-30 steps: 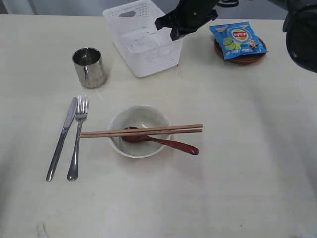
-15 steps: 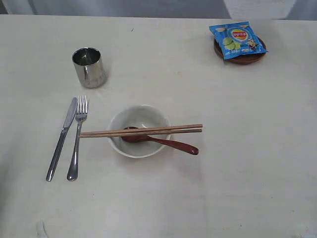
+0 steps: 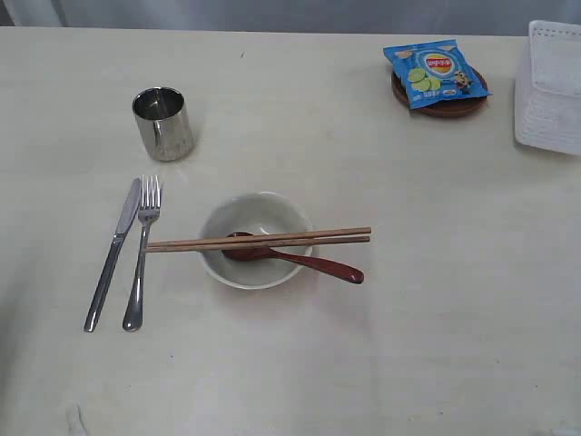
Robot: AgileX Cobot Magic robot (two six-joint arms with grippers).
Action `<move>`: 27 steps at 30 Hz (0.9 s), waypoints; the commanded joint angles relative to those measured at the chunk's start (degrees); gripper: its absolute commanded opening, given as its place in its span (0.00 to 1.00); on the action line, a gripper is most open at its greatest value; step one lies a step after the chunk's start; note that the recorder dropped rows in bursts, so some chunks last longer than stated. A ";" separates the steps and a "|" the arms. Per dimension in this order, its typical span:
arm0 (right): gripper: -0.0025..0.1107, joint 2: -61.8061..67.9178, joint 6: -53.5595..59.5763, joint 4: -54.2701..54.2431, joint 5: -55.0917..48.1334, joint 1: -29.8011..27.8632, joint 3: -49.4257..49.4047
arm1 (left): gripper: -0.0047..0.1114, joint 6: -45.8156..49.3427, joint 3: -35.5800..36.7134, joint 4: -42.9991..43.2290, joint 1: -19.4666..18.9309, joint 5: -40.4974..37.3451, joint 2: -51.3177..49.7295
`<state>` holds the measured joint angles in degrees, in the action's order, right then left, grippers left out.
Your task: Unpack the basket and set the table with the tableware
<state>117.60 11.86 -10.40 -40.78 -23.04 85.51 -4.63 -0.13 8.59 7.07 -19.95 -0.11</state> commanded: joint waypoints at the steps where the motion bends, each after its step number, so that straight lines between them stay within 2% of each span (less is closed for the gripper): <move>1: 0.02 0.77 0.55 1.02 7.03 -0.35 -0.99 | 0.04 -0.13 0.13 -0.22 0.29 0.03 0.11; 6: 0.02 4.74 5.65 4.05 9.83 -0.35 -0.38 | 0.04 -0.13 0.13 -0.22 0.29 0.03 0.11; 14: 0.02 13.05 14.87 3.26 5.40 0.03 6.60 | 0.04 -0.13 0.13 -0.22 0.29 0.03 0.11; 19: 0.02 16.20 27.30 -6.05 1.97 0.51 10.73 | 0.04 -0.13 0.13 -0.22 0.29 0.03 0.11; 23: 0.02 17.17 40.60 -18.66 -2.33 0.62 12.69 | 0.04 -0.13 0.13 -0.22 0.29 0.03 0.11; 27: 0.02 17.22 48.07 -23.82 -5.62 1.49 12.91 | 0.04 -0.13 0.13 -0.13 0.29 0.03 0.11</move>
<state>132.17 54.53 -29.87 -40.45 -23.26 99.69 -4.63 -0.13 8.59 7.07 -19.95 -0.11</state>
